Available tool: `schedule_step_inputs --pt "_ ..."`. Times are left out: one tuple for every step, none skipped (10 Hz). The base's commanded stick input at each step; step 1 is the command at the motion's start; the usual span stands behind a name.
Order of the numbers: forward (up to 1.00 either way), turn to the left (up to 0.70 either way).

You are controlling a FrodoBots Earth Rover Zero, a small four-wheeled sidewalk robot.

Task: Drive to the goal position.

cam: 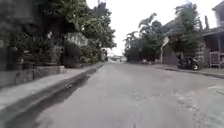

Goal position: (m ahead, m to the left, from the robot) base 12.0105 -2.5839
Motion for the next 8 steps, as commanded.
schedule_step_inputs --pt "1.00 0.00" --pt "1.00 0.00" --pt "1.00 0.00" --pt "1.00 0.00" --pt "1.00 0.00" --pt "1.00 0.00" --pt "1.00 0.00" --pt "1.00 0.00"
